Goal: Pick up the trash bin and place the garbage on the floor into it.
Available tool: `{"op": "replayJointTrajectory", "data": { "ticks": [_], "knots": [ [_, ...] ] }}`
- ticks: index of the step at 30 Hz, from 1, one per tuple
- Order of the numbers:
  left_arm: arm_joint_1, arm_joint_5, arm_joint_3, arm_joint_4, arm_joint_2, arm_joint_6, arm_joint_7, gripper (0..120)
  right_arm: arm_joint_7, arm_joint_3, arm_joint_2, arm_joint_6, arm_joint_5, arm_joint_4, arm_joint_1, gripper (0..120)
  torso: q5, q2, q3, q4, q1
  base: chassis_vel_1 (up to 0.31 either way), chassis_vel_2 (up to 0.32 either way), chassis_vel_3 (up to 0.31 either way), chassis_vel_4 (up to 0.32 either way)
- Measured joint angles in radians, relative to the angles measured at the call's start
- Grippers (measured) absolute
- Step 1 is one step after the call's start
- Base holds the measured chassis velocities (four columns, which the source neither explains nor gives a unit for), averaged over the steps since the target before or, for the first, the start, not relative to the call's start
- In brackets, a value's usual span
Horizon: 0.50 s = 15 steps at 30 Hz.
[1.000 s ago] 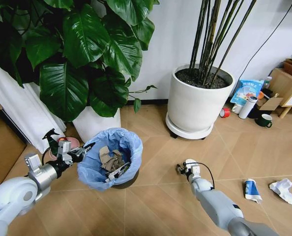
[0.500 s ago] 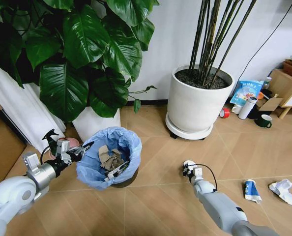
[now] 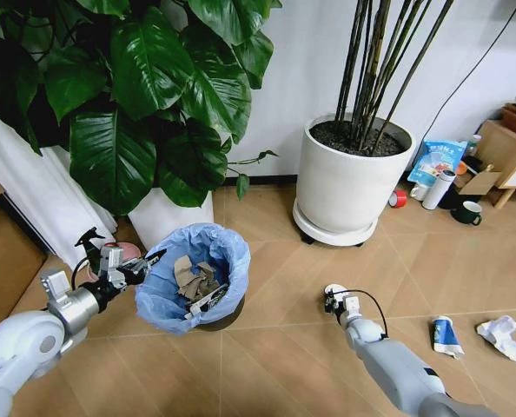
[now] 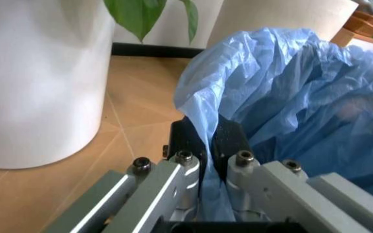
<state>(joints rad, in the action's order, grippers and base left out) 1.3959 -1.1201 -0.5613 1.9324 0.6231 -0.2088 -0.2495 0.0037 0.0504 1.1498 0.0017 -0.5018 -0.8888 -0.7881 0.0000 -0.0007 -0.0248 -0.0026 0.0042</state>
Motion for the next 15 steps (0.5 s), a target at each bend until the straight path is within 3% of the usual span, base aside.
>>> {"op": "replayJointTrajectory", "data": {
  "ticks": [4,15],
  "knots": [
    [0.001,0.0,0.0,0.002,0.0,0.0,0.001,0,-0.032,0.0,-0.061,0.059,0.011,-0.107,0.002,0,0.0,0.0,0.001,0.0003,0.0,0.0,0.0,0.0,0.0],
    [0.008,-0.005,-0.011,0.005,-0.009,0.0,0.001,0,-0.113,0.009,-0.087,0.152,0.027,-0.162,0.016,0,-0.0007,0.0,0.001,0.0002,0.0,0.0,0.0,0.0,0.0]
  ]
}}
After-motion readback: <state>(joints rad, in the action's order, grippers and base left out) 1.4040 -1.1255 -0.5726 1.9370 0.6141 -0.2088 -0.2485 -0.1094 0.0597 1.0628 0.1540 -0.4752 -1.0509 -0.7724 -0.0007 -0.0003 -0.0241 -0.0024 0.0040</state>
